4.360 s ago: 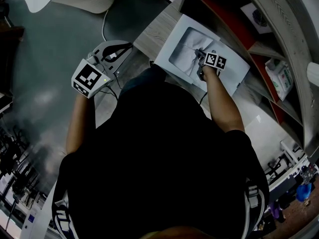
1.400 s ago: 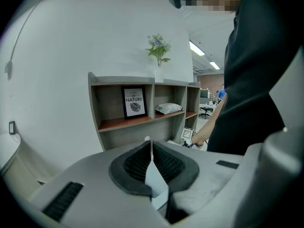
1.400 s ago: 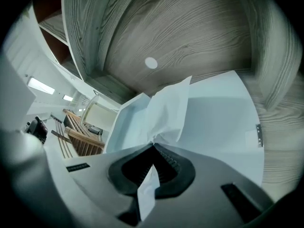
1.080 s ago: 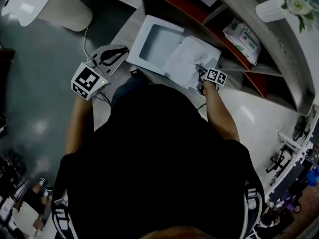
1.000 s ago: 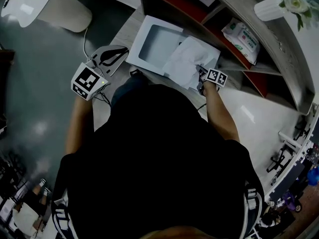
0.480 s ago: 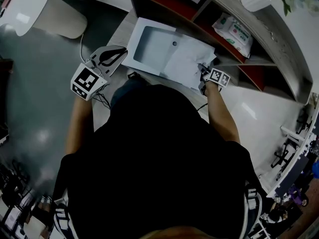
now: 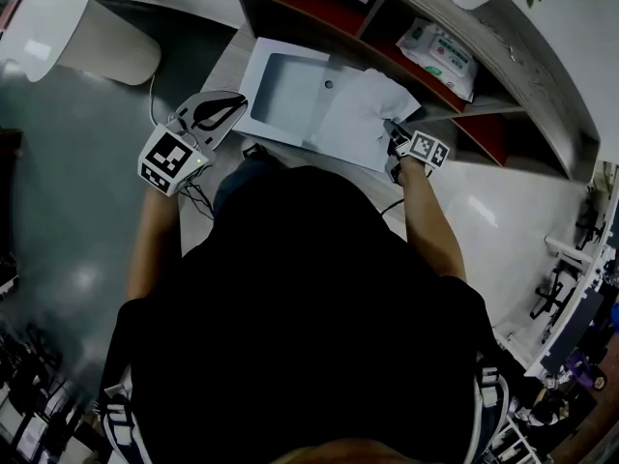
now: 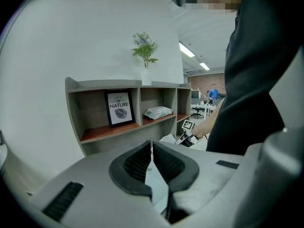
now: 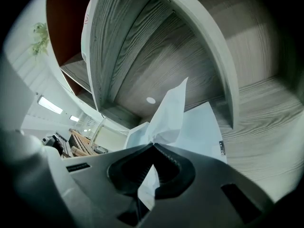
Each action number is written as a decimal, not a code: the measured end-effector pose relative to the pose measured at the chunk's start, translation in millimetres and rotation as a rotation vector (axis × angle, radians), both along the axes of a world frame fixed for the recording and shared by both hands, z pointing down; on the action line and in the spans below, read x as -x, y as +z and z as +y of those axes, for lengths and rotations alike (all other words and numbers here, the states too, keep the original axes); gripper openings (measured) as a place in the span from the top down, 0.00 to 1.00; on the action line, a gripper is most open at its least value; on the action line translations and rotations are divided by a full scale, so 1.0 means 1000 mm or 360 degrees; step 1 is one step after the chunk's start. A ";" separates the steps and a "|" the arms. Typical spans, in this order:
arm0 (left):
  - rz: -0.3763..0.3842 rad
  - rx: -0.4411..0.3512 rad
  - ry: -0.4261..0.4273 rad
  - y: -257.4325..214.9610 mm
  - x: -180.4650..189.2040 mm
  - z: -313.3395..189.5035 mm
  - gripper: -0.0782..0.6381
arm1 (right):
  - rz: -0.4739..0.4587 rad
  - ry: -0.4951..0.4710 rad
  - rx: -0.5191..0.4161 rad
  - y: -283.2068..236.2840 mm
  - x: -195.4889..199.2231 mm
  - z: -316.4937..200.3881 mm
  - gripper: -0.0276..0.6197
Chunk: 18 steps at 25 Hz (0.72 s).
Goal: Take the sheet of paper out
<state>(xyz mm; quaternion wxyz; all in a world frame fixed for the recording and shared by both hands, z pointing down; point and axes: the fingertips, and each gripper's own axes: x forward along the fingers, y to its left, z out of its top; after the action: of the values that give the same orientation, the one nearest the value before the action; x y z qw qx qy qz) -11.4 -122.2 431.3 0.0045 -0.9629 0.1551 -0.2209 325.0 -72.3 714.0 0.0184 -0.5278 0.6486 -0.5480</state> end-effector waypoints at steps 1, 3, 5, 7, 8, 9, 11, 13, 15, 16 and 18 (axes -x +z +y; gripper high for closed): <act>0.0001 -0.0002 0.0002 0.000 0.000 0.001 0.85 | -0.0009 0.0005 -0.0015 -0.004 0.000 0.000 0.93; 0.0004 0.0001 -0.0004 -0.001 0.000 0.002 0.85 | -0.0023 0.0007 -0.0046 -0.013 0.001 0.000 0.93; 0.0010 0.0003 -0.0007 -0.001 -0.001 0.003 0.85 | -0.0049 0.0012 -0.0073 -0.022 0.003 0.000 0.93; 0.0006 0.0003 0.0002 0.001 -0.002 0.005 0.85 | -0.0079 0.0019 -0.0103 -0.030 0.005 -0.002 0.93; 0.0002 0.0005 0.0005 0.002 -0.003 0.006 0.85 | -0.0087 0.0019 -0.0119 -0.034 0.006 -0.002 0.93; 0.0000 0.0008 0.0007 0.003 -0.003 0.008 0.85 | -0.0092 0.0017 -0.0133 -0.038 0.008 -0.003 0.93; 0.0004 0.0007 0.0015 0.003 -0.004 0.010 0.85 | -0.0102 0.0013 -0.0153 -0.044 0.010 -0.004 0.93; 0.0005 0.0002 0.0019 0.003 -0.006 0.011 0.85 | -0.0113 0.0012 -0.0167 -0.048 0.011 -0.004 0.93; 0.0003 0.0001 0.0019 0.002 -0.007 0.011 0.85 | -0.0125 0.0018 -0.0183 -0.053 0.012 -0.005 0.93; -0.0002 -0.0001 0.0020 0.003 -0.006 0.011 0.85 | -0.0132 0.0021 -0.0193 -0.056 0.012 -0.005 0.93; -0.0012 -0.0001 0.0021 0.003 -0.006 0.012 0.85 | -0.0144 0.0023 -0.0214 -0.063 0.013 -0.004 0.93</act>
<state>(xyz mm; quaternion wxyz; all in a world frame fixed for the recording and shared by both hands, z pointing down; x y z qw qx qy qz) -5.7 -110.1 434.4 0.0070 -0.9630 0.1488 -0.2245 311.8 -76.4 650.6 0.0870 -0.5048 0.6788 -0.5263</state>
